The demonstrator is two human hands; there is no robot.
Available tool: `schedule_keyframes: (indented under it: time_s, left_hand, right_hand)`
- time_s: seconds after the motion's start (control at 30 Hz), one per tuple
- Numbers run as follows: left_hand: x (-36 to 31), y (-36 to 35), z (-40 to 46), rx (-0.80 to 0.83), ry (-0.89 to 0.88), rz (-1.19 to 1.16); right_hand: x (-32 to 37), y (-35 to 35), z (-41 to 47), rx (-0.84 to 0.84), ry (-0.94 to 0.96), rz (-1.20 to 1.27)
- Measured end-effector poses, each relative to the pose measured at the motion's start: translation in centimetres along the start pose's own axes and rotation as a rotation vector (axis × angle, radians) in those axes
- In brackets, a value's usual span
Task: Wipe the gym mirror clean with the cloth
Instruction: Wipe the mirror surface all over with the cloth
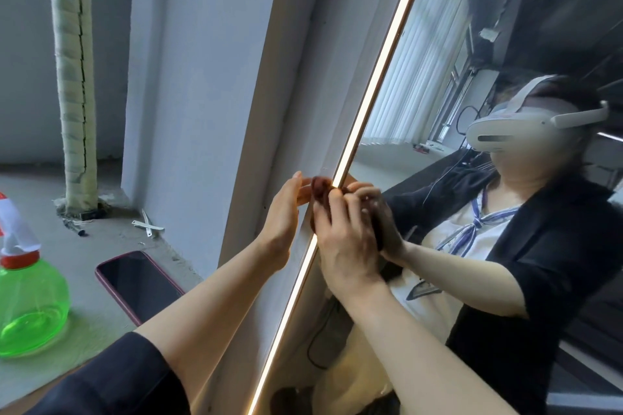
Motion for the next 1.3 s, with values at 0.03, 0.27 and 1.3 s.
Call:
schedule_keyframes:
  time_s: [0.03,0.27,1.3]
  left_hand:
    - [-0.1,0.0,0.0,-0.003,-0.002,0.000]
    - [-1.3,-0.3,0.4,-0.041,0.025,0.019]
    - [-14.1,-1.8,3.8,-0.024,-0.218,0.008]
  right_hand:
    - [0.3,-0.2,-0.3,0.024,-0.006,0.041]
    - [-3.3,4.2,9.3,-0.125,-0.098,0.027]
    - [-4.4,4.3,12.0,0.081,-0.008,0.076]
Point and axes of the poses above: each hand's wrist, its own z-axis towards the middle knuckle, its own y-axis out of the back of the hand, x = y × z, the point moved 8 cm from there along z, towards the middle knuckle, and after that the axes turned 7 degrees about z, right-handed, at the moved point
